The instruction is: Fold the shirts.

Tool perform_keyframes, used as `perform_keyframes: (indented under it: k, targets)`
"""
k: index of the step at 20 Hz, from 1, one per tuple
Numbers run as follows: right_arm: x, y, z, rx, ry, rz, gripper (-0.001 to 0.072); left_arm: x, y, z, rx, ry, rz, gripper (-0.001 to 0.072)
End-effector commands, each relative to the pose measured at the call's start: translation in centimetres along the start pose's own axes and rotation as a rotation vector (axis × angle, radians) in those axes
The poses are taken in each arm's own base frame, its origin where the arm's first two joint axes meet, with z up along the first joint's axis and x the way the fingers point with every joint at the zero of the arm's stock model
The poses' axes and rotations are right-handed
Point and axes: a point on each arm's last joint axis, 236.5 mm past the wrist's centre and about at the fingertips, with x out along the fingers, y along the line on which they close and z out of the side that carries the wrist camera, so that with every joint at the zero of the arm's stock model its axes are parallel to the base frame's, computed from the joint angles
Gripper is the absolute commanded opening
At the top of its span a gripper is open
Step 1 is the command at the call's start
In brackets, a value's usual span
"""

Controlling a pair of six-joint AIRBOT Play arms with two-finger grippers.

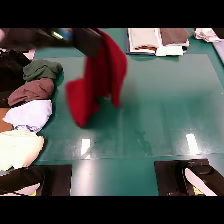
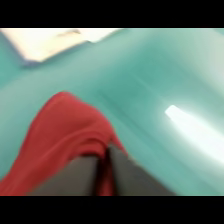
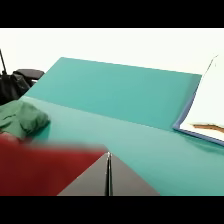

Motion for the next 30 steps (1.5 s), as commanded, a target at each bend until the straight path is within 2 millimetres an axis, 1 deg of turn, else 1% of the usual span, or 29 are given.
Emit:
perform_keyframes:
  k: [1,2,3,4,5,6,7,8,9,10,11,13,15,17,18,20,23,25,27,28,29,30]
  targets:
    - [-0.3,-0.2,0.2,-0.001,-0.008,-0.008,0.0016,4.2,-7.7,-2.8,0.109,0.074,-0.174,0.0574]
    - [-0.3,-0.2,0.2,-0.001,-0.008,-0.008,0.0016,4.5,-6.9,-3.0,0.119,0.080,-0.148,0.0567]
    - [-0.3,-0.2,0.2,-0.001,-0.008,-0.008,0.0016,4.4,-4.4,-3.2,0.124,0.096,-0.077,0.0567]
    - [-0.3,-0.2,0.2,-0.001,-0.005,-0.007,0.0016,4.0,-1.0,-3.6,0.110,0.124,0.017,0.0567]
    - [-0.3,-0.1,0.0,-0.001,0.001,-0.006,0.0015,3.2,3.8,-4.8,0.071,0.181,0.139,0.0566]
    - [-0.3,-0.1,-0.2,-0.001,0.008,-0.005,0.0016,1.9,8.6,-6.6,-0.012,0.254,0.259,0.0566]
    - [-0.3,0.0,-0.4,-0.001,0.019,-0.002,0.0016,0.4,13.0,-9.2,-0.127,0.329,0.352,0.0566]
    - [-0.3,0.0,-0.6,0.000,0.026,-0.001,0.0016,-0.7,16.5,-11.9,-0.204,0.392,0.407,0.0566]
    - [-0.2,0.0,-0.6,0.000,0.026,-0.001,0.0016,-1.6,19.7,-15.2,-0.285,0.455,0.455,0.0566]
    - [-0.3,0.0,-0.6,0.000,0.025,-0.001,0.0016,-2.1,21.9,-18.5,-0.368,0.503,0.477,0.0566]
    - [-0.2,0.0,-0.6,0.000,0.026,-0.001,0.0016,-2.2,23.3,-22.1,-0.470,0.542,0.473,0.0566]
    - [-0.2,0.0,-0.6,0.000,0.026,-0.001,0.0016,-1.6,24.1,-28.6,-0.660,0.585,0.439,0.0566]
    - [-0.2,0.0,-0.6,0.000,0.026,-0.001,0.0016,-0.5,23.4,-33.9,-0.810,0.594,0.393,0.0566]
    - [-0.2,0.0,-0.6,0.000,0.026,-0.001,0.0016,1.1,22.2,-37.3,-0.911,0.573,0.352,0.0566]
    - [-0.2,0.0,-0.6,0.000,0.026,-0.001,0.0016,1.9,21.6,-38.6,-0.950,0.567,0.333,0.0566]
    - [-0.2,0.0,-0.6,0.000,0.027,-0.001,0.0016,3.9,19.9,-39.8,-1.012,0.562,0.257,0.0566]
    - [-0.2,0.0,-0.6,0.000,0.027,-0.001,0.0016,6.6,18.4,-40.3,-1.034,0.557,0.191,0.0567]
    - [-0.2,0.0,-0.6,0.000,0.027,-0.001,0.0016,7.8,17.9,-40.2,-1.025,0.542,0.187,0.0566]
    - [-0.2,-0.1,-0.6,0.000,0.027,-0.001,0.0016,8.5,18.0,-39.3,-1.009,0.514,0.191,0.0564]
    - [-0.2,-0.1,-0.7,0.001,0.028,-0.001,0.0016,8.6,18.2,-38.7,-1.003,0.500,0.189,0.0427]
    - [-0.2,-0.1,-0.8,0.001,0.034,-0.001,0.0016,8.7,18.6,-37.7,-0.987,0.483,0.188,0.0261]
    - [-0.1,-0.1,-1.3,0.000,0.052,-0.001,0.0016,8.7,19.1,-36.3,-0.964,0.462,0.185,0.0096]
